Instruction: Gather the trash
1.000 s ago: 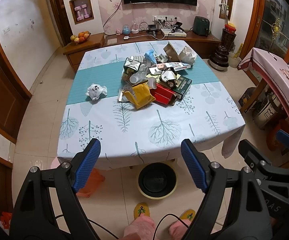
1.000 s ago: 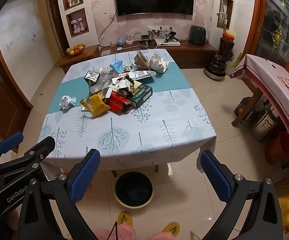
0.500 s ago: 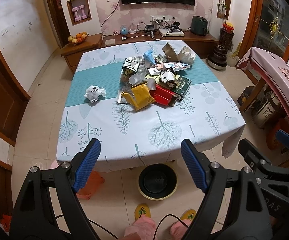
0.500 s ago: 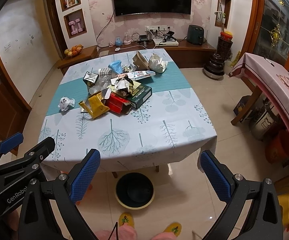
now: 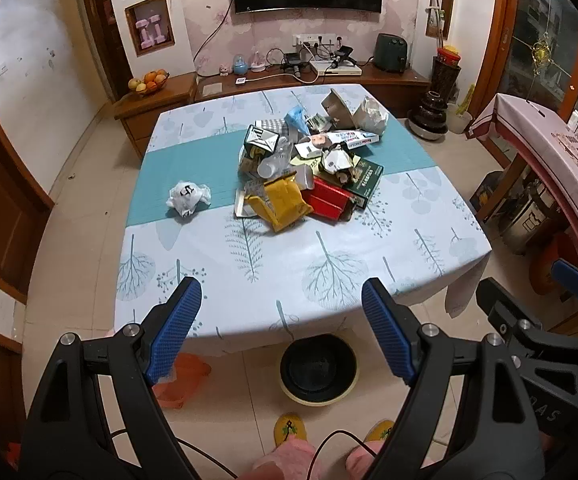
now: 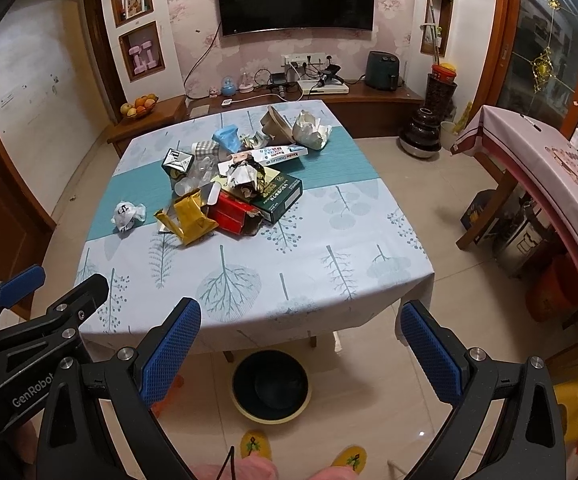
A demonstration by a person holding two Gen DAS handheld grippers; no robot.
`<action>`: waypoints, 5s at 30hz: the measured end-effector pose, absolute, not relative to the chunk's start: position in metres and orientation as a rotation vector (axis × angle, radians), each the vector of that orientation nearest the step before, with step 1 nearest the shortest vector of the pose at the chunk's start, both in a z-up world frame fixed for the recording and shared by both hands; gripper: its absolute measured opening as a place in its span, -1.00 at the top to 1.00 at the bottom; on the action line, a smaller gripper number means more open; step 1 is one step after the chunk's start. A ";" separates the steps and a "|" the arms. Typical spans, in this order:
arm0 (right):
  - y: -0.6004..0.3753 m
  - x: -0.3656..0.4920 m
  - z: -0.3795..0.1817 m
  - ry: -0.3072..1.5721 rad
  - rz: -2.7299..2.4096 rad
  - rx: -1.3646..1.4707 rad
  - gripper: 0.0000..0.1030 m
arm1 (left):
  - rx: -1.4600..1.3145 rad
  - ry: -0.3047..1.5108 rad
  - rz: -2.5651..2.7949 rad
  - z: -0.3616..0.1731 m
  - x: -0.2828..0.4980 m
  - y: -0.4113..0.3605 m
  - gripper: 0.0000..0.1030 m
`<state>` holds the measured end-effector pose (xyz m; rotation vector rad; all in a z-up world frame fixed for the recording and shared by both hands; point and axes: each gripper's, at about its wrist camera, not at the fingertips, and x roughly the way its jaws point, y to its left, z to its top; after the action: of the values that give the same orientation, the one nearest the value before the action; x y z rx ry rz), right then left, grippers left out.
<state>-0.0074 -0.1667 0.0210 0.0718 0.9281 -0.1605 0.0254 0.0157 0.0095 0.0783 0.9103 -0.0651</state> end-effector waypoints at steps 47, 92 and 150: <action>-0.211 0.311 -0.069 1.027 0.407 -0.039 -0.72 | -0.226 1.105 0.329 -0.073 0.243 0.015 -0.47; -0.184 0.404 -0.145 1.139 0.610 0.066 0.01 | -0.514 1.203 0.351 -0.120 0.373 0.055 -0.47; -0.161 -0.066 -0.130 1.034 -0.286 0.609 0.00 | 0.300 1.113 -0.663 -0.090 0.061 -0.002 0.02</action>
<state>-0.0662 -0.1610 -0.1304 0.6088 1.0341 -0.2864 0.0607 -0.0020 -0.0901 0.2997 1.1129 -0.6628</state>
